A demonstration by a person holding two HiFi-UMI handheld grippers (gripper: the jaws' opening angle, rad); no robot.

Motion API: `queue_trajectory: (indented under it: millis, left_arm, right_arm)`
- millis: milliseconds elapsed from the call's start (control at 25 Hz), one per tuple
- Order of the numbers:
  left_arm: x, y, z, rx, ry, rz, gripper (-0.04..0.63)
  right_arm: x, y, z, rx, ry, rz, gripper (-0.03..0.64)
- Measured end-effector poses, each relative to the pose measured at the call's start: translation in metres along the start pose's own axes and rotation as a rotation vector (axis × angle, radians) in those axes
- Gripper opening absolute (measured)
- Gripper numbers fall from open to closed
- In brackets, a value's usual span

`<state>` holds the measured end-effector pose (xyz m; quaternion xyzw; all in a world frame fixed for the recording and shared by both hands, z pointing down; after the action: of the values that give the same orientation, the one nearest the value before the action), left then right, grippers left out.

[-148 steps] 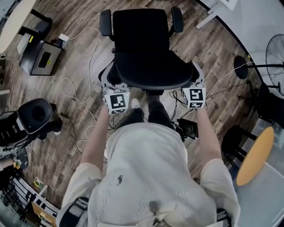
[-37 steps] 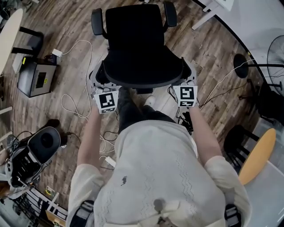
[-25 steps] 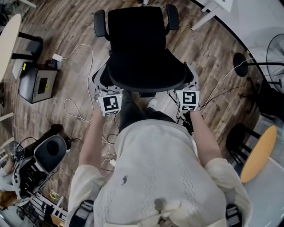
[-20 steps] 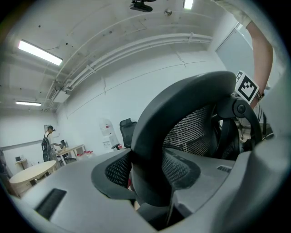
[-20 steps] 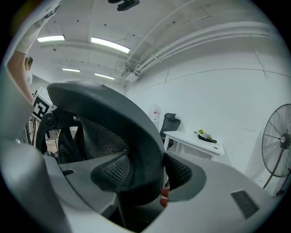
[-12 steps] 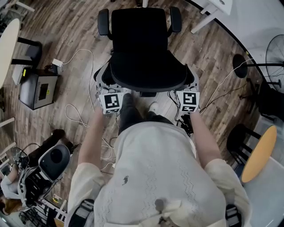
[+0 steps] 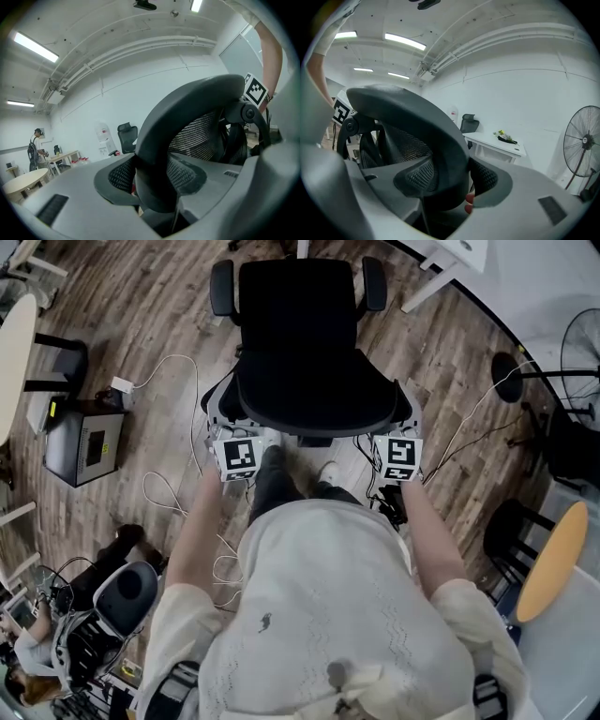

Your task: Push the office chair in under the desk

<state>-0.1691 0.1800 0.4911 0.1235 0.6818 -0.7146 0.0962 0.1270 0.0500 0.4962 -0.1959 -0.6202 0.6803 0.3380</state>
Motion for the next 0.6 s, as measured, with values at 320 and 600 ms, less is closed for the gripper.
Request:
queue_trajectory:
  millis: [320, 600]
  left_arm:
    - [0.024, -0.004, 0.031, -0.009, -0.031, 0.002, 0.218]
    - [0.044, -0.007, 0.062, -0.020, -0.063, -0.004, 0.218]
  right_arm:
    - [0.000, 0.007, 0.029, 0.007, -0.035, 0.006, 0.252]
    - [-0.003, 0.013, 0.057, 0.015, -0.072, 0.010, 0.250]
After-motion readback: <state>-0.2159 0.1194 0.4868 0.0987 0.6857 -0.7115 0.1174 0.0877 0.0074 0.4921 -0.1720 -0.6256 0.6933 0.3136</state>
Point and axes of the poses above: the fingertips, and each gripper's own axes: z forward along the fingers, x to its left, y out of its top, the point moved 9 cm from there along -z, backward along the fingers, and after that the axes turned 10 degrees about -x, right-handed, at the moved point
